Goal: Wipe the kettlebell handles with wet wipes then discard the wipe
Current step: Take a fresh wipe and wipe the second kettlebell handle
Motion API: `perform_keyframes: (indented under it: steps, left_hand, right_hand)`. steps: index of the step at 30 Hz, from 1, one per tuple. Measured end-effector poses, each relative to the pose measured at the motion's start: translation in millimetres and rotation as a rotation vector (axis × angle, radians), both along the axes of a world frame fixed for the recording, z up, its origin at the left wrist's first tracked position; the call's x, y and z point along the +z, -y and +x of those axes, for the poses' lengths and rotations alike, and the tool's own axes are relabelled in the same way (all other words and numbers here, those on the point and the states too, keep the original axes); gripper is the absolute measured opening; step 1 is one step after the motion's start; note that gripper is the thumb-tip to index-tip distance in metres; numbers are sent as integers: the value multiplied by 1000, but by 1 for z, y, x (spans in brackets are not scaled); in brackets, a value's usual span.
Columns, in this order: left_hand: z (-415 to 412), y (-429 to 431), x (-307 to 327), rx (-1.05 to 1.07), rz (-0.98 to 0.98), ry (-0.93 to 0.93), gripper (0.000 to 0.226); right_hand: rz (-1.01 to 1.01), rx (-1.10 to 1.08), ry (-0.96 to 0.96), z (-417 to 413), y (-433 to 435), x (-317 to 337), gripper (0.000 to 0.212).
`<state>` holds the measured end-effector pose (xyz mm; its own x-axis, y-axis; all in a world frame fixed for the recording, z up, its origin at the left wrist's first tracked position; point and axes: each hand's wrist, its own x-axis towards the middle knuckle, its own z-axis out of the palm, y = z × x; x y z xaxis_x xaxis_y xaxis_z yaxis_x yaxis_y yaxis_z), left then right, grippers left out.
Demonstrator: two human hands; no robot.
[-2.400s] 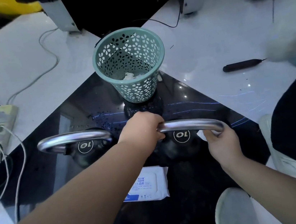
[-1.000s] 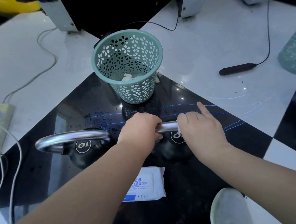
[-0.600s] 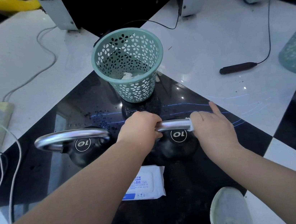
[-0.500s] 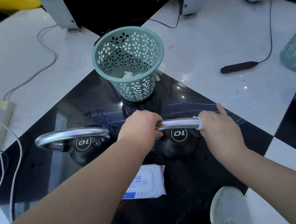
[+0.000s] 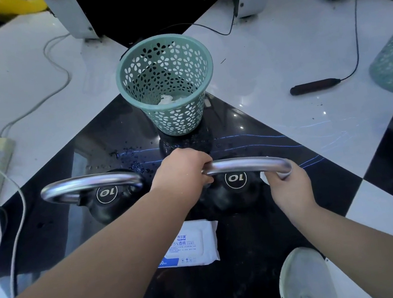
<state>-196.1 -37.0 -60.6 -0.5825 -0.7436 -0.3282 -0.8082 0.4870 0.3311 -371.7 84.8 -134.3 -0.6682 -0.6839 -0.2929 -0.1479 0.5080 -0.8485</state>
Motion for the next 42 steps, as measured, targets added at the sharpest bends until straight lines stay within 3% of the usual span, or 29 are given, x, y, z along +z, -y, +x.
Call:
perform_keyframes:
  steps: [6,15,20,25,29,32,37,42]
  left_hand:
    - [0,0,0,-5,0,-10,11]
    - [1,-2,0,18,-2,-25,9]
    - [2,-2,0,21,-5,-41,8]
    - [2,-1,-1,15,-2,-24,10]
    - [1,-1,-1,6,0,-13,11]
    - [1,-1,0,10,-1,-14,11]
    - [0,-1,1,9,15,18,14]
    - [0,-3,4,21,-9,-3,9]
  right_hand:
    - [0,-63,148,5,2,-5,13]
    - [-15,-35,67,1,0,2,6]
    - [125,130,-158,-10,-1,12,8]
    - [257,342,-529,-12,4,27,16]
    - [460,474,-835,5,11,47,9]
    - [591,592,-973,14,21,65,22]
    - [432,714,-1173,35,22,62,26]
    - [306,795,-1219,56,43,54,35]
